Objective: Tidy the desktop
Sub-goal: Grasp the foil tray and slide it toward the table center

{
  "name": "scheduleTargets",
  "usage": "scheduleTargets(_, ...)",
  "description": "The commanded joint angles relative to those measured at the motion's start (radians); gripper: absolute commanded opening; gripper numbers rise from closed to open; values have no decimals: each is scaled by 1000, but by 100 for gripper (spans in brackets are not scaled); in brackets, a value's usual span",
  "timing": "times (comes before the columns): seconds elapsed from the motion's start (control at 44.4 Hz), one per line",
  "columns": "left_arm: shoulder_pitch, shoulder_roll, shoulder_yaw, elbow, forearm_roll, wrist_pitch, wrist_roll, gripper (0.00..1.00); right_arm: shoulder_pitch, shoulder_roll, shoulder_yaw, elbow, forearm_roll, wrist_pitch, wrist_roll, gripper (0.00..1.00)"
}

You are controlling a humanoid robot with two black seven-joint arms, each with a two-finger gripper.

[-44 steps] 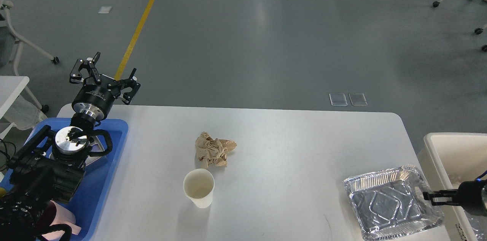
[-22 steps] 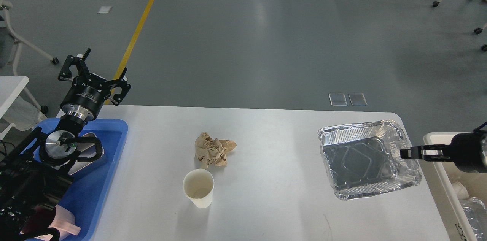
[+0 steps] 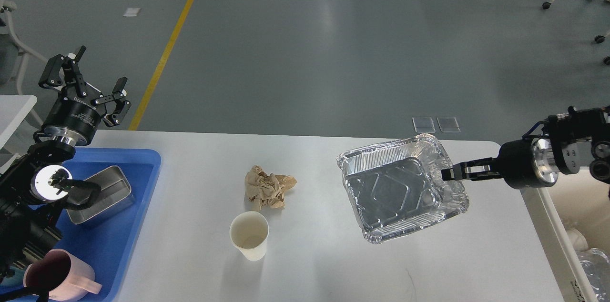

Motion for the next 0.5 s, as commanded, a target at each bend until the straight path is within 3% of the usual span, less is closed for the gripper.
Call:
scheduleTargets(0.0, -1, 2, 0, 0, 13, 10, 1, 98, 2, 70, -6, -9, 48, 2, -70, 0)
scheduleTargets(0.225, -15, -1, 0, 2, 4, 13, 11, 98, 3, 154, -20, -28, 181, 0, -173, 0)
scheduleTargets(0.473, -12, -9, 0, 2, 9, 55, 1, 98, 5, 177, -20, -29, 208, 0, -180, 0)
